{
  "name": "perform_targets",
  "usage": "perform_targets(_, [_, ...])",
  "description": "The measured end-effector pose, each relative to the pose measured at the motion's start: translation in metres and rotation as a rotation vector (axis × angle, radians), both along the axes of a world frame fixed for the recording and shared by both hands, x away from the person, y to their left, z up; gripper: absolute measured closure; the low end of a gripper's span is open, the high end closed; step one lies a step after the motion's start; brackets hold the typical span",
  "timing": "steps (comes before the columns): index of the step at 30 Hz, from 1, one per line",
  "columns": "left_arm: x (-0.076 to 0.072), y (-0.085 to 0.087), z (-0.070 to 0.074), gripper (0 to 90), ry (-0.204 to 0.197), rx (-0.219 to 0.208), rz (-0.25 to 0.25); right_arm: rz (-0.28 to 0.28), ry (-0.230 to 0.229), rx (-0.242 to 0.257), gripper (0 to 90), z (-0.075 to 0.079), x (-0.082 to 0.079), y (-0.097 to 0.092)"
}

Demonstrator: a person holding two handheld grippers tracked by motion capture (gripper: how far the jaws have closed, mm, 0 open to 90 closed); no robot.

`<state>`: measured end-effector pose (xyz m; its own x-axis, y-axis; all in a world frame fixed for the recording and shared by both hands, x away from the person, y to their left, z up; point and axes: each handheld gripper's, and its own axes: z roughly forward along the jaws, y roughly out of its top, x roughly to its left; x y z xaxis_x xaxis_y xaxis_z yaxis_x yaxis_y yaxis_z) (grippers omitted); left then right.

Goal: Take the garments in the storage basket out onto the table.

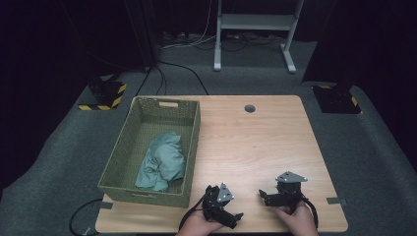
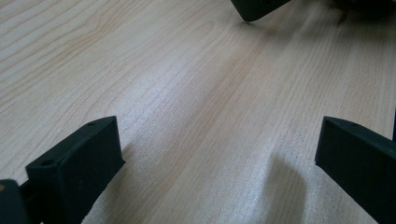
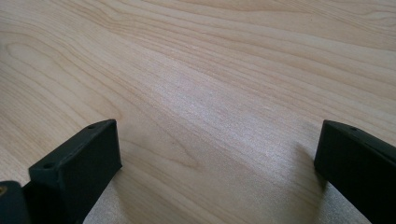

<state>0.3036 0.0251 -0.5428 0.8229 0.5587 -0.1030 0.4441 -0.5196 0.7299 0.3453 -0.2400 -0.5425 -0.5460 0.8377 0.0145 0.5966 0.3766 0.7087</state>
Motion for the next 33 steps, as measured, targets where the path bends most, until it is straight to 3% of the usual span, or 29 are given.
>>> perform_targets(12, [0.0005, -0.0013, 0.0, 0.8, -0.006, 0.011, -0.006, -0.001, -0.004, -0.017, 0.0, -0.0003, -0.0006, 0.0014])
perform_targets(25, [0.0009, -0.0023, 0.0, 0.8, -0.012, 0.021, -0.006, -0.002, 0.001, 0.002, 0.1, 0.0, -0.0006, -0.0002])
perform_targets(31, [0.0046, 0.0006, 0.0016, 0.4, 0.015, -0.004, -0.017, -0.001, -0.003, -0.01, 0.1, -0.0002, -0.0007, 0.0008])
perform_targets(33, [0.0054, 0.0028, 0.0025, 0.3, 0.005, -0.004, -0.019, 0.0, -0.003, -0.011, 0.1, -0.0002, -0.0007, 0.0009])
